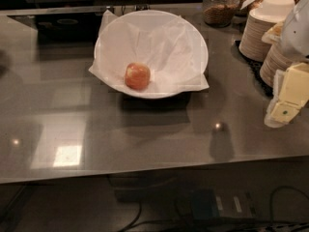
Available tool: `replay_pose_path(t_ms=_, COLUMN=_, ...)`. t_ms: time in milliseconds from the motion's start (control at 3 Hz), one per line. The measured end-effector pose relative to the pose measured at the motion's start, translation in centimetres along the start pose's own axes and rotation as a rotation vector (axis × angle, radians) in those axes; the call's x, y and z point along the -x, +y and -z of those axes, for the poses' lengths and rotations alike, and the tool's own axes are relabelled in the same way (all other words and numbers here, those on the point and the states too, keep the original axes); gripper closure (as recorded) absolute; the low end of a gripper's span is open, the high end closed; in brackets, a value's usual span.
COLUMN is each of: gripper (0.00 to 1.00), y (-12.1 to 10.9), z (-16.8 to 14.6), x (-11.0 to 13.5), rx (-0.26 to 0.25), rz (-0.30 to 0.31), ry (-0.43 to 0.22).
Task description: Pick apple from white bowl
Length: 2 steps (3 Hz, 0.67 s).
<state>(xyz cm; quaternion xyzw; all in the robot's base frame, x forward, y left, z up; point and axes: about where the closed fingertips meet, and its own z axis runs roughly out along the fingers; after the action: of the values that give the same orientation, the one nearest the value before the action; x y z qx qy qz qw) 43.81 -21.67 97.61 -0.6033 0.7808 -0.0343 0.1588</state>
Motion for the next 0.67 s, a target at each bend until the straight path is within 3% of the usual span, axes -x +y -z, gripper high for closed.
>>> replay_pose_path(t_ms=667, gripper=0.0, y=-0.7, z=-0.12, x=0.98, rx=-0.016, rz=0.006, ry=-0.033)
